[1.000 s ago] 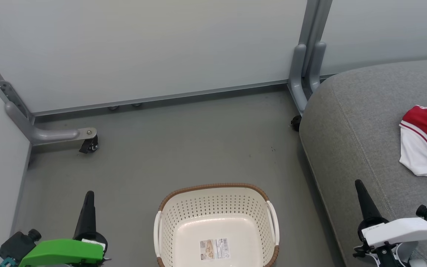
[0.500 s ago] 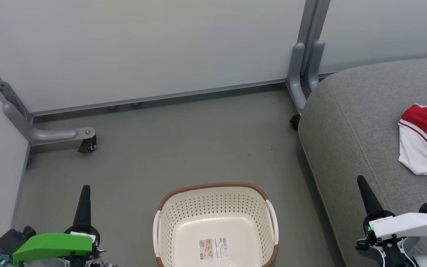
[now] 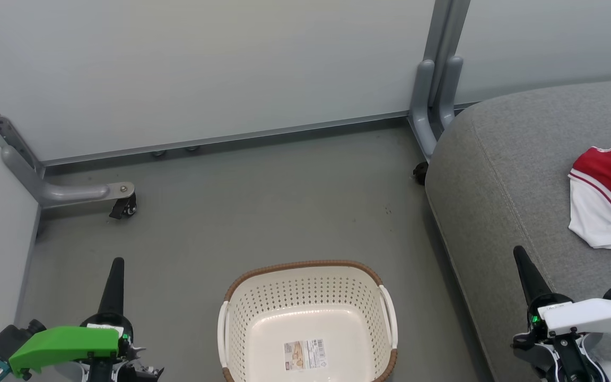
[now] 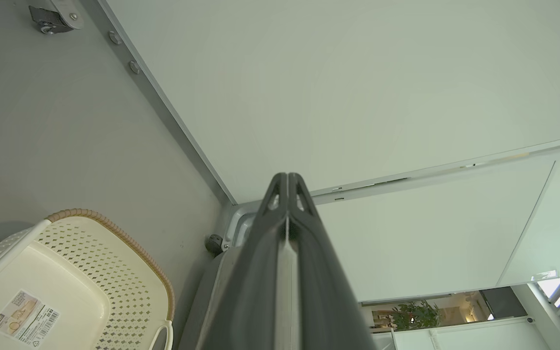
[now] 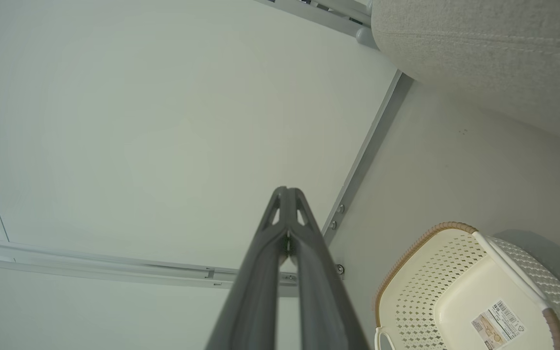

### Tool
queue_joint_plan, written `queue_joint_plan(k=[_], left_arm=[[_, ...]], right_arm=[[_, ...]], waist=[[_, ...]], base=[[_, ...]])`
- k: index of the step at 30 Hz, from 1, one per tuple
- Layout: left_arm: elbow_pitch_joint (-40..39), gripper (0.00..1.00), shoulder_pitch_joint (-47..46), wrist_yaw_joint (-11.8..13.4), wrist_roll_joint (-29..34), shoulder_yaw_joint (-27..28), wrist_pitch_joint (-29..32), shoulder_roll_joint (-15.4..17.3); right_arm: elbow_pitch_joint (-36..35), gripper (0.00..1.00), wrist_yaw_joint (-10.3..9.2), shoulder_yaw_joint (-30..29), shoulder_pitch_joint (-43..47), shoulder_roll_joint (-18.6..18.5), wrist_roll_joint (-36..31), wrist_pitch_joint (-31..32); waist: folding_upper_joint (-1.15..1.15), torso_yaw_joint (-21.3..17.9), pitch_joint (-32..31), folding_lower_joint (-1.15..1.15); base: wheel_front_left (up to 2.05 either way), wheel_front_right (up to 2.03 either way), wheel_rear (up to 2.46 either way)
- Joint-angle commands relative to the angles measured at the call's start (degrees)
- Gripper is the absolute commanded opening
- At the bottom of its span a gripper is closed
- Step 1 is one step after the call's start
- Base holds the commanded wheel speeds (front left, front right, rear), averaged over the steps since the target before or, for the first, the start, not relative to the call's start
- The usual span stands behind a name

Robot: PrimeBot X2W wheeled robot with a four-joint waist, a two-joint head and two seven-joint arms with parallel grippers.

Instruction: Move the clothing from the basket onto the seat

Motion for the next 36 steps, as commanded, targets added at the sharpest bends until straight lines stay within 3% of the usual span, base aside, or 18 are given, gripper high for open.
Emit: queue_joint_plan(k=[1,31,36], left_arm=[[0.04,0.0,-1.52,-0.33,-1.24,0.46,0.32,0.5],[2.13,0.0,-4.23,-0.82,-13.98,2.71,3.69,0.36],[2.19,0.0,-4.1,-0.84,-13.84,2.82,3.88,0.24]], right_arm=[[0.07,0.0,-0.02,-0.35,-0.99,-0.29,1.38,0.37],[1.82,0.0,-0.04,-2.31,-2.92,0.12,13.68,3.77],[1.87,0.0,-0.04,-2.43,-2.96,0.2,13.69,3.92]], waist=[[0.3,-0.03,0.02,0.0],[0.39,-0.59,0.35,0.0],[0.4,-0.61,0.36,0.0]], base=[[0.0,0.0,0.0],[0.0,0.0,0.0],[0.0,0.0,0.0]])
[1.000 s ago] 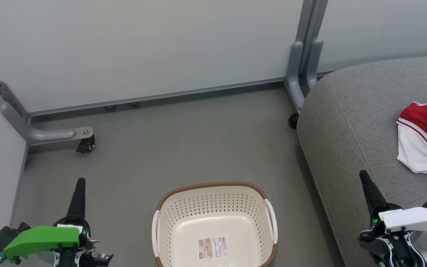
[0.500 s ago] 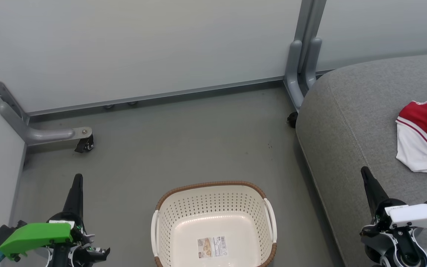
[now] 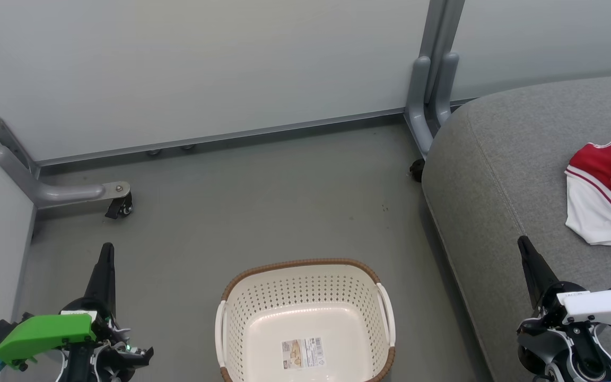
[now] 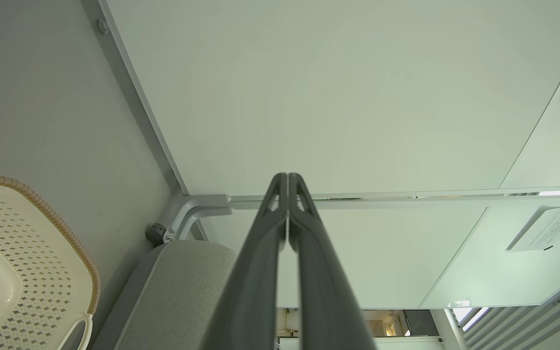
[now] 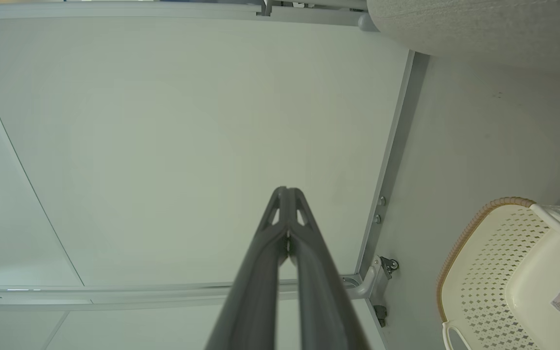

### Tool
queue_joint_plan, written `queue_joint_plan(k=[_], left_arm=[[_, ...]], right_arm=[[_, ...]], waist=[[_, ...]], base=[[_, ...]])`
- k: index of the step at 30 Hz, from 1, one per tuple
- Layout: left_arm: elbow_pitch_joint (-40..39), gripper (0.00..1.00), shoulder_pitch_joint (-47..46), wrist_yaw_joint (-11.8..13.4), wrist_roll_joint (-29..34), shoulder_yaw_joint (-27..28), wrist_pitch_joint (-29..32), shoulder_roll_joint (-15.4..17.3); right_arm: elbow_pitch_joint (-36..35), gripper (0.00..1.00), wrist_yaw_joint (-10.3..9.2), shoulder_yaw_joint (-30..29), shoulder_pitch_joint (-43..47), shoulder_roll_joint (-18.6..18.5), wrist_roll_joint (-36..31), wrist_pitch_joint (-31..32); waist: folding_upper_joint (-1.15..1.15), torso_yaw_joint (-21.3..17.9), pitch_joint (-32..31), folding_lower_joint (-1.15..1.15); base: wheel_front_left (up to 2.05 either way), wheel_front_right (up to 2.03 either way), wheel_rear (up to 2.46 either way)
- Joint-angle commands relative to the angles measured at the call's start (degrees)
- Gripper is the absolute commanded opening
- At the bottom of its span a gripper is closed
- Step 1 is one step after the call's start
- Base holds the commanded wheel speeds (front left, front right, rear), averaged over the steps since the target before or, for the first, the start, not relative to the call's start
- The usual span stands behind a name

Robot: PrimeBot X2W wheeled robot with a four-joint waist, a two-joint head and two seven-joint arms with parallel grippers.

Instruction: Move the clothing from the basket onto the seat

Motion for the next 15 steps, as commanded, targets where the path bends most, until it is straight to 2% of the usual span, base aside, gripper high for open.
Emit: queue_joint_plan(k=[1,15], left_arm=[[0.08,0.0,-0.69,-0.34,0.1,0.2,0.31,0.2],[0.12,0.0,-0.73,-0.35,0.63,0.56,0.48,-0.1]], right_arm=[[0.16,0.0,-0.04,-0.2,-0.57,-0.06,0.08,0.24],[0.2,0.0,-0.04,-0.52,-0.6,0.16,-0.28,0.48]], waist=[[0.4,0.0,0.0,0.0],[0.4,0.0,0.0,0.0]], base=[[0.0,0.0,0.0],[0.0,0.0,0.0]])
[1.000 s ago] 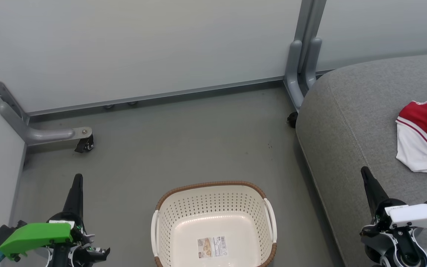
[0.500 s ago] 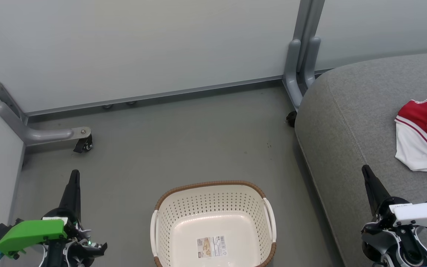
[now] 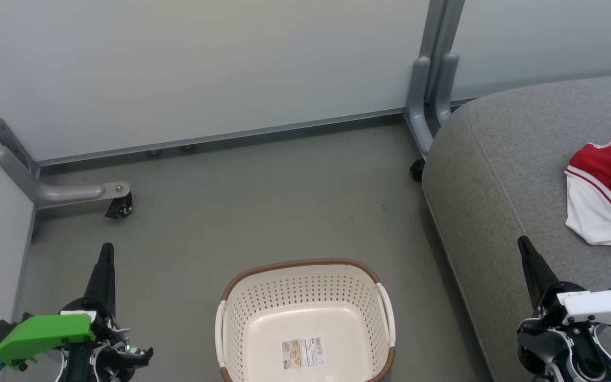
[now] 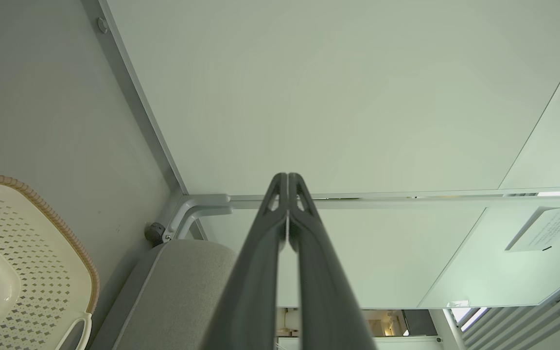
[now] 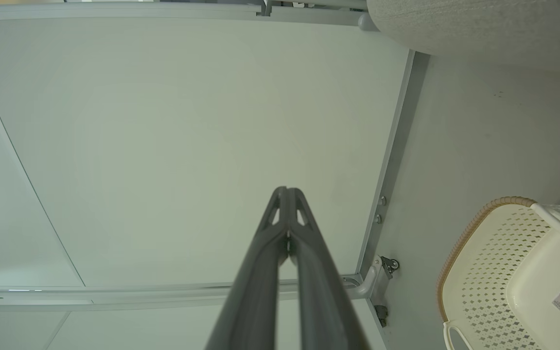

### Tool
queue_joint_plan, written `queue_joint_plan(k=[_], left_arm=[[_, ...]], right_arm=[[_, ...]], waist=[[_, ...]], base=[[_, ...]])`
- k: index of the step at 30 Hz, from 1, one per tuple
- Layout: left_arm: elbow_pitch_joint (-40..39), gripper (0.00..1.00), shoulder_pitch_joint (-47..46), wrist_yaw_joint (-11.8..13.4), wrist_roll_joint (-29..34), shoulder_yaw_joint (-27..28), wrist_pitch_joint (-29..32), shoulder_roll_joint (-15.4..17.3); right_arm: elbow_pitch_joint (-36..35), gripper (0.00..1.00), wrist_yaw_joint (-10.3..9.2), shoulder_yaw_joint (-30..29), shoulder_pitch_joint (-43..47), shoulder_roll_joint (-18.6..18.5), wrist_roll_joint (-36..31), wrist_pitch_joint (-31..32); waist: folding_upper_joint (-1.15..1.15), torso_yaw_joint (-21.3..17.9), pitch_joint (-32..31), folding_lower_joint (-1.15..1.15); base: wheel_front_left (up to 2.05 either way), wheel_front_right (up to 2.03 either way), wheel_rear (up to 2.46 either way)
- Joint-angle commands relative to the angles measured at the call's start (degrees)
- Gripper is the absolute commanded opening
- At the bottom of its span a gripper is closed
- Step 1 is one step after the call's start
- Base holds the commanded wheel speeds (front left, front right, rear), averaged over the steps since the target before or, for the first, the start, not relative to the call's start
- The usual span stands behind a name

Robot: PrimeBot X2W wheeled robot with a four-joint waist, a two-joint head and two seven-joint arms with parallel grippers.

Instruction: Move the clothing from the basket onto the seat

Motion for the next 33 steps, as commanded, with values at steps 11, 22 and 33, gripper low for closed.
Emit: queue_joint_plan(k=[11,22,33], left_arm=[[0.1,0.0,-0.76,-0.35,0.77,0.42,0.35,-0.11],[0.11,0.0,-0.79,-0.35,1.01,0.67,0.49,-0.29],[0.12,0.0,-0.81,-0.35,1.16,0.89,0.66,-0.44]], right_arm=[[0.18,0.0,-0.02,-0.4,-0.6,0.02,-0.41,0.36],[0.19,0.0,-0.02,-0.6,-0.62,0.19,-0.63,0.62],[0.2,0.0,-0.02,-0.79,-0.63,0.32,-0.71,0.65]], waist=[[0.4,0.0,0.0,0.0],[0.4,0.0,0.0,0.0],[0.4,0.0,0.0,0.0]], base=[[0.0,0.0,0.0],[0.0,0.0,0.0],[0.0,0.0,0.0]])
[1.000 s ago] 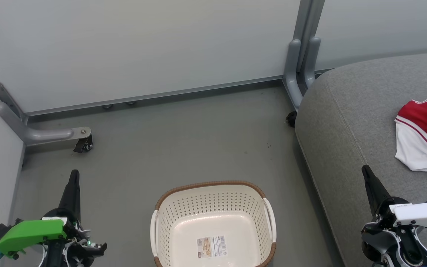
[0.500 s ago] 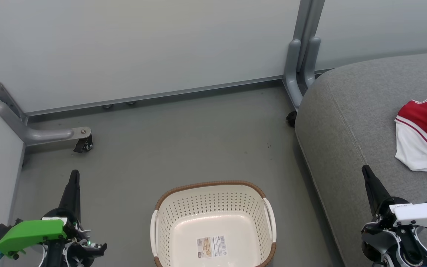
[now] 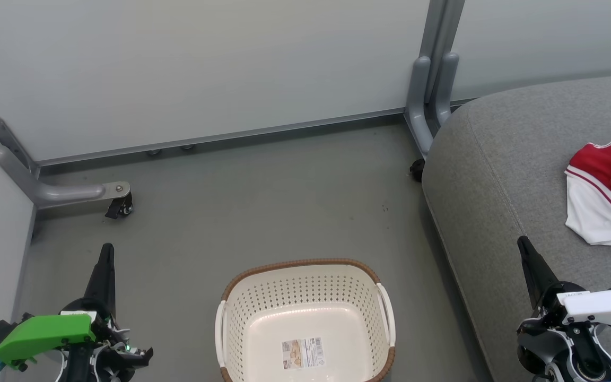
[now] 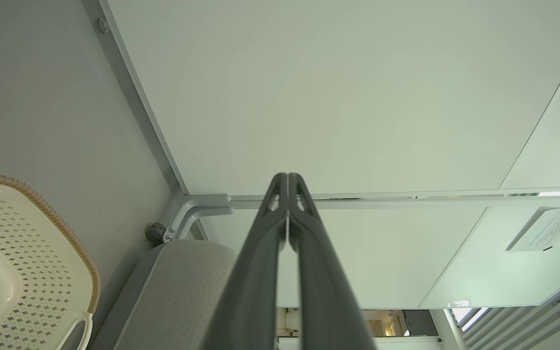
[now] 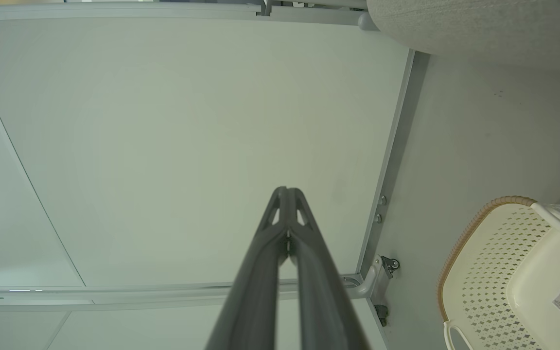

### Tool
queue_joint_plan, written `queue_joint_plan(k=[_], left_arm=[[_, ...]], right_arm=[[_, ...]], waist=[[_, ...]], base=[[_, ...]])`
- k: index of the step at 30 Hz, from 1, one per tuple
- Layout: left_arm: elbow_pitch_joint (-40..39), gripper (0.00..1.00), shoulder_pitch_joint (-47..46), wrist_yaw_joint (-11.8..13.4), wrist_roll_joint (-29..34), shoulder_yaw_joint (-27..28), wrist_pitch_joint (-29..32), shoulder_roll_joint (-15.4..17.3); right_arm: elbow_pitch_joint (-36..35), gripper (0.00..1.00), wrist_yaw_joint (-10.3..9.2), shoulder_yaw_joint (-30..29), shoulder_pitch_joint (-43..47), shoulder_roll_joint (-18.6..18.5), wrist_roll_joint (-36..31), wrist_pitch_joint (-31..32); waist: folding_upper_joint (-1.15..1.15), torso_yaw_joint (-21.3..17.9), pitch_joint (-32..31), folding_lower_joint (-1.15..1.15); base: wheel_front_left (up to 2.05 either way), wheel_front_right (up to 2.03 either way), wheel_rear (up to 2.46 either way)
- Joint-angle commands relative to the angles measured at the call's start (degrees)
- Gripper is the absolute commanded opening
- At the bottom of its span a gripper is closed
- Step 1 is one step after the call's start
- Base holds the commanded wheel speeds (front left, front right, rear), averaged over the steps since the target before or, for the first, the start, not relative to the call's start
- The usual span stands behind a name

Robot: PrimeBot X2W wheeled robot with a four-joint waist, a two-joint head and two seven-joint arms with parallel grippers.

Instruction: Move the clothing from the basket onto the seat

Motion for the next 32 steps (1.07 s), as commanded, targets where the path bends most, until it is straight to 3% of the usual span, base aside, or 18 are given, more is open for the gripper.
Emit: queue_joint_plan(k=[1,32], left_arm=[[0.05,0.0,-0.8,-0.35,0.46,0.27,0.19,0.01],[0.07,0.0,-0.86,-0.35,0.87,0.8,0.57,-0.4]], right_arm=[[0.14,0.0,-0.02,-0.18,-0.58,-0.09,-0.28,0.1],[0.16,0.0,-0.02,-0.66,-0.62,0.28,-0.69,0.58]], waist=[[0.4,0.0,0.0,0.0],[0.4,0.0,0.0,0.0]], base=[[0.0,0.0,0.0],[0.0,0.0,0.0]])
